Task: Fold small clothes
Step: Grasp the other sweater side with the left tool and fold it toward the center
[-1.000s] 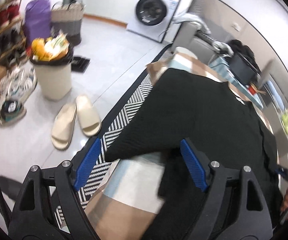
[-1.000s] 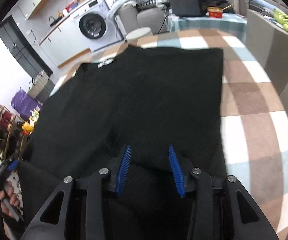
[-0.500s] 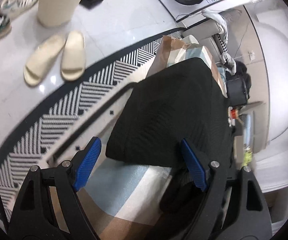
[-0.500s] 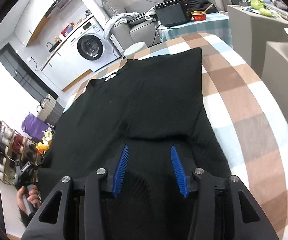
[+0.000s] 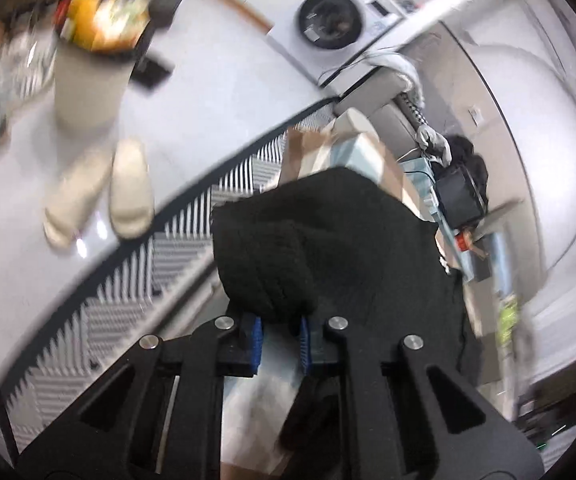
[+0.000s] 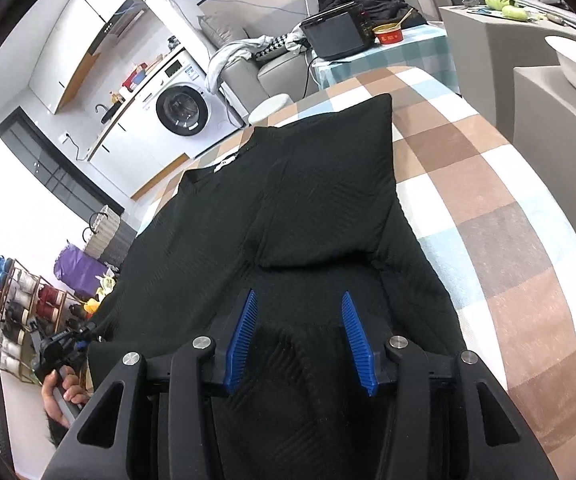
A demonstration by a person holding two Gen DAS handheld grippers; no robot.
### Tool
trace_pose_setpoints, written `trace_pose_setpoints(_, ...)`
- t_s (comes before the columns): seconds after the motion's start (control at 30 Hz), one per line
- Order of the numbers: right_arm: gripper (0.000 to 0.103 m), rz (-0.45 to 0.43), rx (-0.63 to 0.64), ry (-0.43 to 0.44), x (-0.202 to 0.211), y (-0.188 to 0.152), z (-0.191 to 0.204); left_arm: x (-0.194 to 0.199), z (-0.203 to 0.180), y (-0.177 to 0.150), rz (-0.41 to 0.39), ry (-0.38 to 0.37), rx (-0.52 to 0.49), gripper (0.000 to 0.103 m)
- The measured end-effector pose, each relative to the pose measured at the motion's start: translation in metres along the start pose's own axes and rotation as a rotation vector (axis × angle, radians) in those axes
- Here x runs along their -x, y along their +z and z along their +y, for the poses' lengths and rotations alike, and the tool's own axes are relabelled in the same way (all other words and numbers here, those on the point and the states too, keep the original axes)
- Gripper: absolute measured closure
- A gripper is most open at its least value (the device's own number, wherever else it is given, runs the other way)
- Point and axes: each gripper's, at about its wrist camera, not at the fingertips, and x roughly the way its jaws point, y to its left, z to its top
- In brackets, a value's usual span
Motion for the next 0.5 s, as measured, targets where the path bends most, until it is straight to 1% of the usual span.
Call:
trace_pose_setpoints(0.03, 0.057, -0.001, -0.001, 0.000, 0.000, 0.000, -0.001, 0.006, -0.015, 0.002, -0.030, 0.013, -0.051, 0.092)
trace_pose_setpoints(0.1, 0.057, 0.002, -0.002, 0.002, 0.002, -0.003, -0.002, 0.014, -0.060, 0.009, -0.089, 0.024, -0.182, 0.092)
trace_pose_setpoints(0.13, 0.057, 0.003, 0.001, 0.005, 0.003, -0.004, -0.002, 0.017, -0.083, 0.010, -0.105, 0.015, -0.237, 0.092)
trace_pose_setpoints(0.17, 0.057, 0.003, 0.003, 0.006, 0.003, -0.005, -0.002, 0.017, -0.116, 0.007, -0.122, -0.003, -0.326, 0.092)
trace_pose_setpoints(0.2, 0.057, 0.001, 0.003, 0.007, 0.004, -0.006, -0.002, 0.018, -0.139, 0.005, -0.131, -0.016, -0.380, 0.092)
trace_pose_setpoints(0.23, 0.057, 0.001, 0.004, 0.007, 0.005, -0.007, -0.002, 0.016, -0.170, -0.006, -0.138, -0.047, -0.454, 0.092)
trace_pose_setpoints(0.27, 0.057, 0.004, 0.005, 0.009, 0.005, -0.007, -0.002, 0.010, -0.195, -0.020, -0.115, -0.086, -0.519, 0.092)
trace_pose_setpoints(0.33, 0.057, 0.003, 0.002, 0.005, 0.006, -0.008, -0.003, -0.001, -0.230, -0.046, -0.040, -0.152, -0.613, 0.091)
trace_pose_setpoints(0.37, 0.057, 0.001, 0.002, 0.004, 0.007, -0.009, -0.004, -0.009, -0.240, -0.061, 0.005, -0.187, -0.646, 0.086)
trace_pose_setpoints(0.4, 0.057, -0.001, -0.002, 0.001, 0.008, -0.009, -0.005, -0.018, -0.246, -0.075, 0.072, -0.210, -0.670, 0.083)
trace_pose_setpoints(0.43, 0.057, -0.003, -0.008, -0.002, 0.008, -0.009, -0.007, -0.026, -0.248, -0.085, 0.130, -0.219, -0.685, 0.075)
trace_pose_setpoints(0.47, 0.057, -0.002, -0.017, -0.004, 0.009, -0.010, -0.009, -0.030, -0.246, -0.094, 0.172, -0.212, -0.692, 0.071)
trace_pose_setpoints(0.5, 0.057, -0.002, -0.020, -0.005, 0.010, -0.011, -0.009, -0.031, -0.239, -0.097, 0.179, -0.197, -0.682, 0.068)
